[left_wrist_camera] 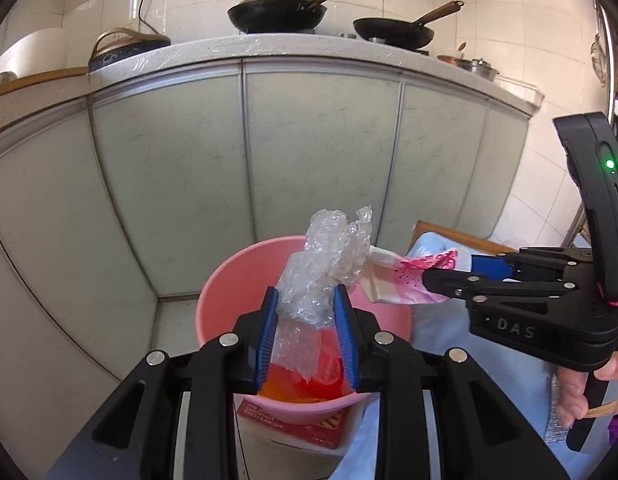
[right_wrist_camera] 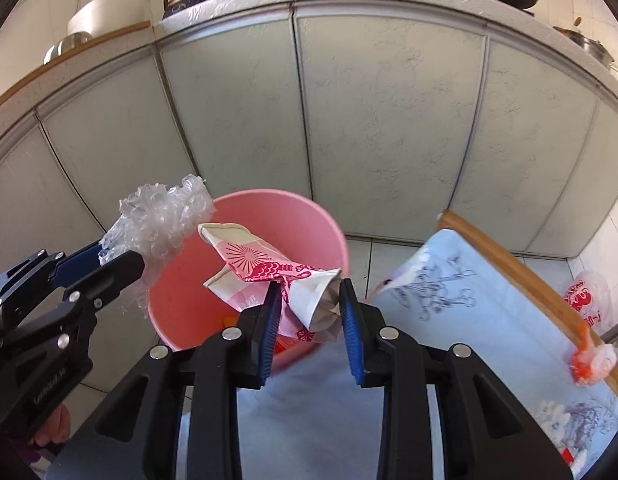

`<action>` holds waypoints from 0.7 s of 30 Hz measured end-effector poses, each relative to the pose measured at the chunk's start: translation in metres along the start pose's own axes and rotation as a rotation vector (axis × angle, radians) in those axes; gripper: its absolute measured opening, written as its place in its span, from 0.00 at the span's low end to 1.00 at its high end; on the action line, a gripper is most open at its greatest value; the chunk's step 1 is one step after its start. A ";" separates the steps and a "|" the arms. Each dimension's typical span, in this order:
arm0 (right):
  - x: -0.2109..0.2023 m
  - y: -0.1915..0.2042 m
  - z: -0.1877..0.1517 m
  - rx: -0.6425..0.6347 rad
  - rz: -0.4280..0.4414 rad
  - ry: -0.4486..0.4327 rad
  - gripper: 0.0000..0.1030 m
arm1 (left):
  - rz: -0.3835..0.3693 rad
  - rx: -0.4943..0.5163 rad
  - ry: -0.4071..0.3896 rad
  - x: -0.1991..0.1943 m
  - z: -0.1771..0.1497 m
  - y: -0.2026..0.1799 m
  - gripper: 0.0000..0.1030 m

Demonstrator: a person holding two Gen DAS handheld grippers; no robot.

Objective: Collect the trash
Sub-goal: 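Carry the bubble wrap and paper wrapper over the pink bin with both tools, then open both tools to drop the bubble wrap and wrapper into the bin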

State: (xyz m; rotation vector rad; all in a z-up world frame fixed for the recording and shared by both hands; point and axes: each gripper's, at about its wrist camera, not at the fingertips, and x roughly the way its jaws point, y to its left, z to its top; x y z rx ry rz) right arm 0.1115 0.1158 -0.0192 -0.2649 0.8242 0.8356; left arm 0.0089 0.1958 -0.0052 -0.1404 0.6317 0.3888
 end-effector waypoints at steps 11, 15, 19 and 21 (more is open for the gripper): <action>0.042 0.008 -0.002 0.008 -0.015 0.073 0.29 | 0.043 -0.041 0.131 0.041 -0.021 0.019 0.27; 0.050 0.013 -0.001 -0.003 -0.009 0.092 0.30 | 0.043 -0.076 0.174 0.051 -0.026 0.025 0.31; 0.056 0.016 0.000 0.002 0.002 0.113 0.30 | 0.065 -0.082 0.184 0.054 -0.028 0.027 0.34; 0.058 0.017 -0.001 0.002 0.005 0.121 0.30 | 0.061 -0.101 0.190 0.056 -0.029 0.029 0.36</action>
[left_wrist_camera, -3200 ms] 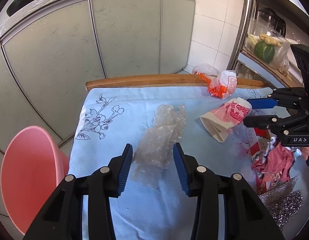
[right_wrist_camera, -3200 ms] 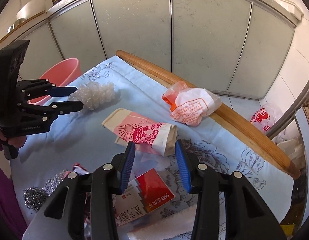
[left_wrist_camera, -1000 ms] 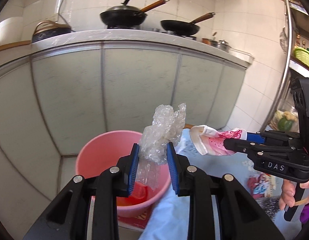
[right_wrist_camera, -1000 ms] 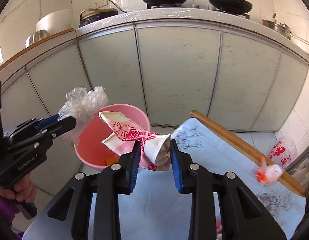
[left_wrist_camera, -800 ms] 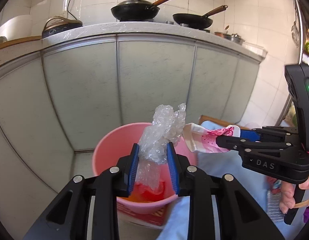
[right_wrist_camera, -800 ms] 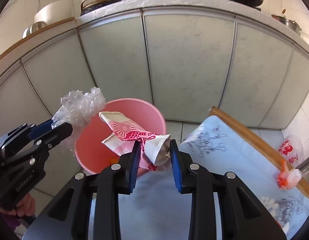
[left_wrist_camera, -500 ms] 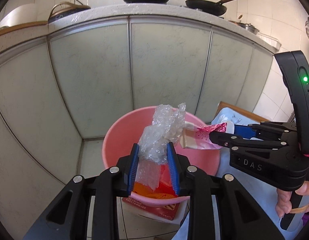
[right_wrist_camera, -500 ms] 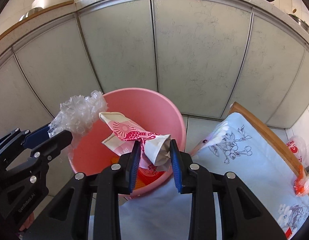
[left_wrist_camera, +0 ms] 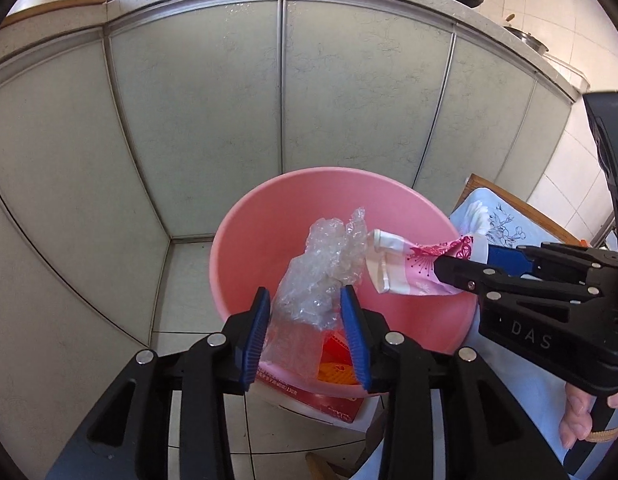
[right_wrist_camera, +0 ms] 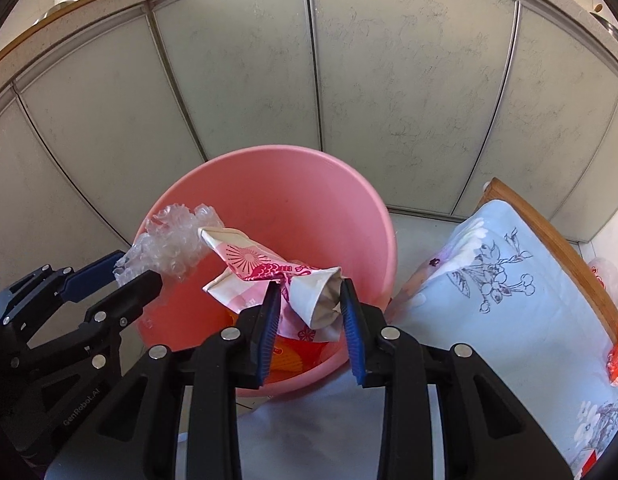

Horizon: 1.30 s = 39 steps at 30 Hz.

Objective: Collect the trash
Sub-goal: 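Open both tools to drop the bubble wrap and wrapper into the bin, then move both open tools back over the table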

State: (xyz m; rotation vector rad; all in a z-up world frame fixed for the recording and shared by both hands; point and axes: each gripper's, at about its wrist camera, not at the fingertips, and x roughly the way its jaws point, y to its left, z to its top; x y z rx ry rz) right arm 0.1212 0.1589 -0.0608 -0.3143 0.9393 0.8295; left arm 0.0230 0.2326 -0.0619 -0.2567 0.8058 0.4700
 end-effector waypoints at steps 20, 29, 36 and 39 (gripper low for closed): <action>-0.034 -0.013 -0.009 0.051 0.015 -0.087 0.43 | -0.069 -0.007 -0.041 -0.025 0.006 -0.010 0.48; -0.073 -0.025 -0.027 0.072 0.013 -0.160 0.43 | -0.116 0.025 -0.095 -0.051 0.010 -0.024 0.48; -0.109 -0.041 -0.045 0.102 -0.004 -0.209 0.43 | -0.180 0.066 -0.126 -0.071 0.011 -0.045 0.48; -0.124 -0.052 -0.055 0.121 -0.024 -0.221 0.43 | -0.210 0.088 -0.134 -0.078 0.010 -0.056 0.48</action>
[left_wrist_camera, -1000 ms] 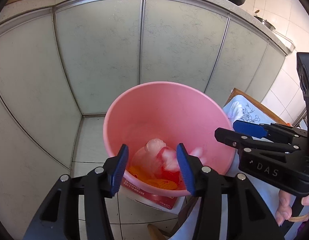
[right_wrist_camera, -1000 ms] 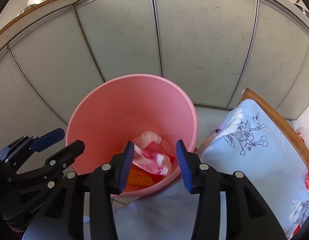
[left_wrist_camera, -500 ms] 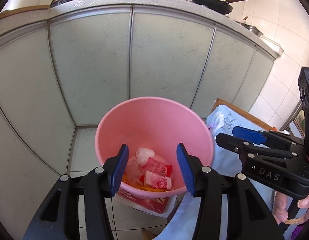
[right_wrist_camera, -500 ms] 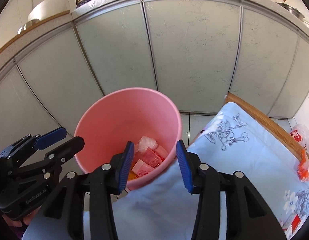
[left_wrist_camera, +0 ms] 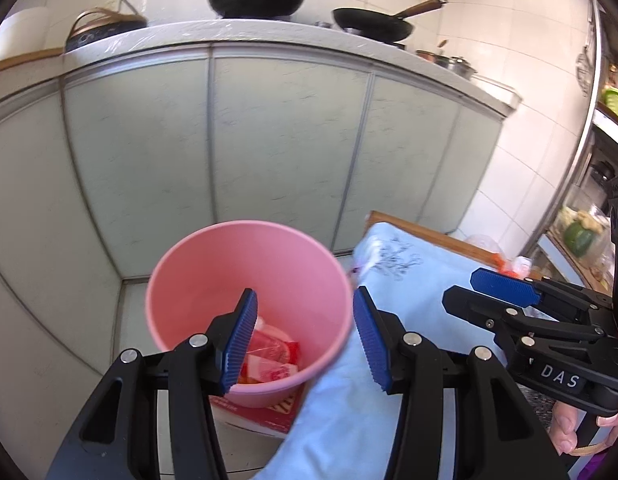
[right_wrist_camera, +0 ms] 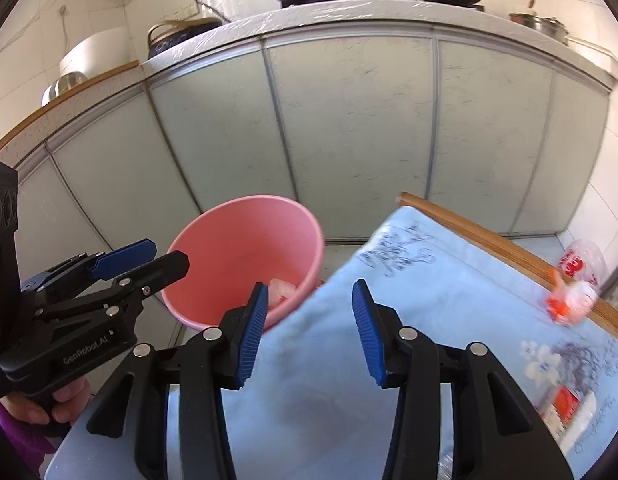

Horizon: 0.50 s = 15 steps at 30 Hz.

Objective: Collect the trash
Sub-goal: 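Move both open tools back over the table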

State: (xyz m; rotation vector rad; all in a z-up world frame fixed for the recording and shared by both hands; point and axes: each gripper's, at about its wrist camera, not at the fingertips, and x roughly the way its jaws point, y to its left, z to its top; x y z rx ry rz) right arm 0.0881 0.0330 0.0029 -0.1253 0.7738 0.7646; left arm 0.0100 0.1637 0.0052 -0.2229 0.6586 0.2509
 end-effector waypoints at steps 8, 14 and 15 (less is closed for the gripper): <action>-0.047 -0.040 -0.019 0.077 -0.088 -0.036 0.43 | -0.102 0.066 -0.001 -0.004 0.001 -0.041 0.48; -0.083 -0.080 -0.042 0.159 -0.170 -0.065 0.43 | -0.198 0.126 0.020 -0.003 -0.001 -0.079 0.48; -0.088 -0.087 -0.046 0.172 -0.186 -0.068 0.43 | -0.212 0.140 0.022 -0.003 -0.001 -0.085 0.48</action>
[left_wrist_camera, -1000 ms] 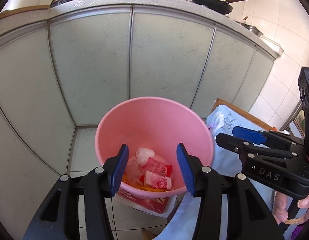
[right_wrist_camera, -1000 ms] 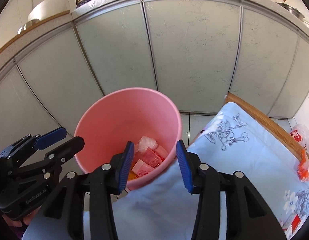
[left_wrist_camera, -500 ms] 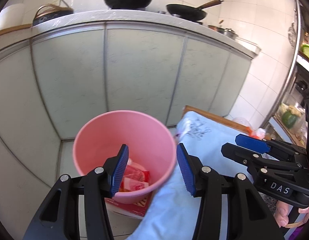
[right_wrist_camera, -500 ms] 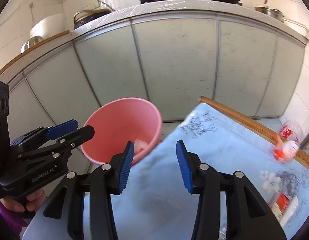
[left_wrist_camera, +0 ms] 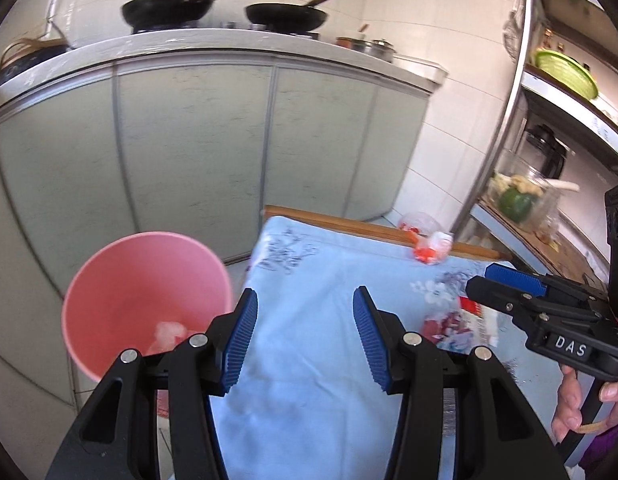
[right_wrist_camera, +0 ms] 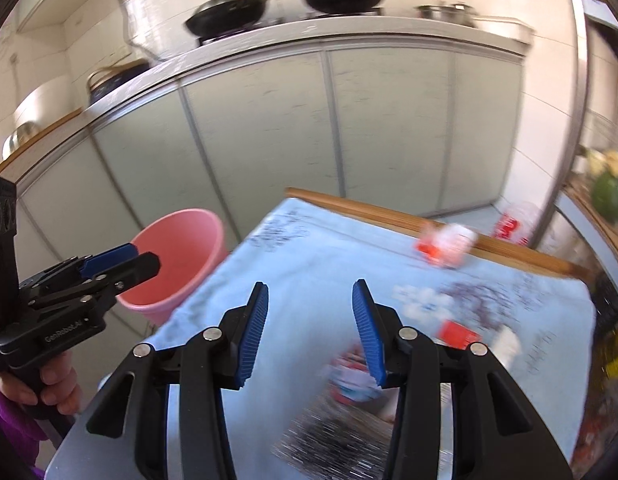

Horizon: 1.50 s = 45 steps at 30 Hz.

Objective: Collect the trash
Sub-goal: 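Move both open tools back over the table, then close the left tool on the crumpled foil wrapper while the right tool grasps the white foam strip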

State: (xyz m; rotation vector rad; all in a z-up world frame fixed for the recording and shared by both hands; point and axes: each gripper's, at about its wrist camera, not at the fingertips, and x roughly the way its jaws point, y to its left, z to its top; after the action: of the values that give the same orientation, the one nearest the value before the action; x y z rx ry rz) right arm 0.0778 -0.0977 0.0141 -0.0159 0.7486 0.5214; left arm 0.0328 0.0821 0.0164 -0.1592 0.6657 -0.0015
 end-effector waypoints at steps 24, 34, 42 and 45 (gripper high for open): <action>-0.024 -0.130 -0.070 0.254 -0.195 0.049 0.43 | -0.232 0.296 0.307 0.095 -0.028 -0.148 0.48; -0.010 -0.136 -0.077 0.274 -0.186 0.083 0.43 | -0.194 0.264 0.335 0.110 -0.031 -0.144 0.45; 0.002 -0.136 -0.080 0.291 -0.172 0.113 0.43 | -0.207 0.223 0.299 0.101 -0.027 -0.134 0.26; 0.006 -0.136 -0.078 0.303 -0.172 0.124 0.43 | -0.182 0.208 0.253 0.093 -0.020 -0.127 0.25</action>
State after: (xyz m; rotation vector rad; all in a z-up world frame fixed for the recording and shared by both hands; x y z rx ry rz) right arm 0.0930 -0.2287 -0.0705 0.1693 0.9324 0.2414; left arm 0.0995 -0.0509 -0.0378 -0.0181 0.8968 -0.2687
